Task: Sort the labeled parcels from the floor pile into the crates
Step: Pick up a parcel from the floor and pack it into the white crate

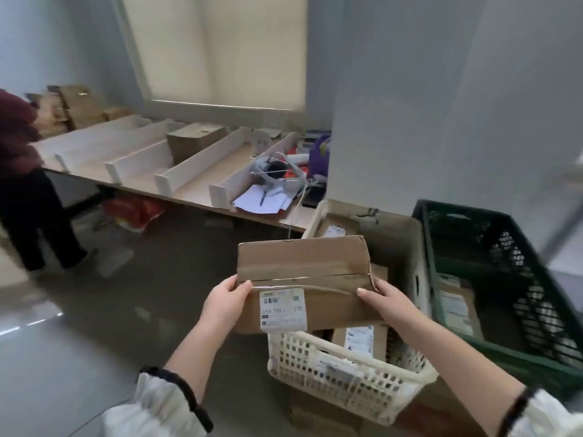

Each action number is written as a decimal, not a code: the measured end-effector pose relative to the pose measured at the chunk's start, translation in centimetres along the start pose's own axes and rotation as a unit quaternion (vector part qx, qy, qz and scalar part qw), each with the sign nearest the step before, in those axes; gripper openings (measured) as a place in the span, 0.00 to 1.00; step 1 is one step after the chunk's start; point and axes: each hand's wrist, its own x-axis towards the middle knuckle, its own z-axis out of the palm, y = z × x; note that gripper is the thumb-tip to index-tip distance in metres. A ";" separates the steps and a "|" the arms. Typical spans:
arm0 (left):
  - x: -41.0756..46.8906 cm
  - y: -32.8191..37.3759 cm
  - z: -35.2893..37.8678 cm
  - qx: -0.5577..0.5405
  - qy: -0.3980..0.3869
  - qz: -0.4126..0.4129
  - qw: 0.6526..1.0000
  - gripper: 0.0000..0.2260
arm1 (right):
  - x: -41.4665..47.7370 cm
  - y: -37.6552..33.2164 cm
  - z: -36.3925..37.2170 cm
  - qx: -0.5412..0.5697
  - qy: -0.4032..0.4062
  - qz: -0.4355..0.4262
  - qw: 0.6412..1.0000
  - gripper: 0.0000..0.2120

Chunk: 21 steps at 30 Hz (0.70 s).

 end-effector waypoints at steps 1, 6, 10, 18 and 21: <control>1.2 0.7 1.8 0.011 -0.026 0.002 1.000 0.13 | 0.2 0.5 -1.3 0.009 0.022 0.006 1.000 0.12; 6.6 2.9 8.5 0.038 -0.135 0.004 0.990 0.13 | 2.4 2.4 -5.3 0.038 0.110 0.052 0.992 0.22; 11.7 4.2 11.6 0.084 -0.181 0.008 0.980 0.17 | 4.9 2.9 -6.1 0.054 0.171 0.082 0.980 0.25; 18.3 5.1 16.8 0.135 -0.259 0.009 0.956 0.18 | 8.4 4.4 -6.2 0.079 0.236 0.131 0.960 0.26; 19.5 4.6 18.2 0.156 -0.287 0.013 0.945 0.18 | 9.5 5.1 -6.3 0.083 0.239 0.161 0.954 0.26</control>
